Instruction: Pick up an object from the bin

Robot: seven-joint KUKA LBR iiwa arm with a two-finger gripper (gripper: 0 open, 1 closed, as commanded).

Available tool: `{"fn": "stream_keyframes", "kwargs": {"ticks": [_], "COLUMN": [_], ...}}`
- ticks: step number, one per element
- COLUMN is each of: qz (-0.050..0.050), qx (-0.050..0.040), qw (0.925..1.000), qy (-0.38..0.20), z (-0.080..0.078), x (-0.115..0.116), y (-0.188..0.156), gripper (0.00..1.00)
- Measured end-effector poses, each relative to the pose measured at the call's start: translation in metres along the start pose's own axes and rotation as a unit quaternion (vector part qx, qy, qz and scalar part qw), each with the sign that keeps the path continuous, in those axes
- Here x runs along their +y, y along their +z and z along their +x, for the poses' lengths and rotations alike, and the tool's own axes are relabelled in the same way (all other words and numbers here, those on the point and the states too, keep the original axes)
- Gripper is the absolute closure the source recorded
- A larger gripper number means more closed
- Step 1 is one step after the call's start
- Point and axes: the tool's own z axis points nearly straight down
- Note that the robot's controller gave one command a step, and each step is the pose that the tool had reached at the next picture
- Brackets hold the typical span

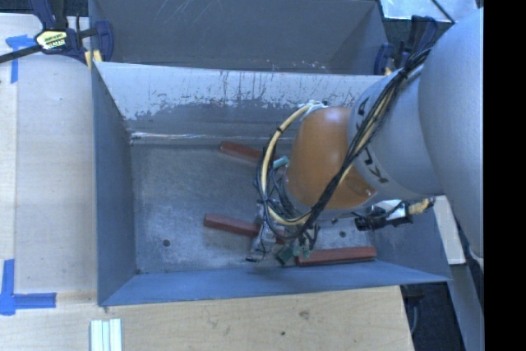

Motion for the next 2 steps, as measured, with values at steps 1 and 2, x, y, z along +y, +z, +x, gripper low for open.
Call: {"fn": "stream_keyframes", "kwargs": {"ticks": [1,2], "qz": [0.001,0.000], "qx": [0.0065,0.0035], "qw": [1.0000,1.0000], "qy": [-0.003,-0.001], "z": [-0.006,-0.018], "x": [-0.014,-0.032], "y": [-0.020,-0.045], "gripper": [1.00,1.00]}}
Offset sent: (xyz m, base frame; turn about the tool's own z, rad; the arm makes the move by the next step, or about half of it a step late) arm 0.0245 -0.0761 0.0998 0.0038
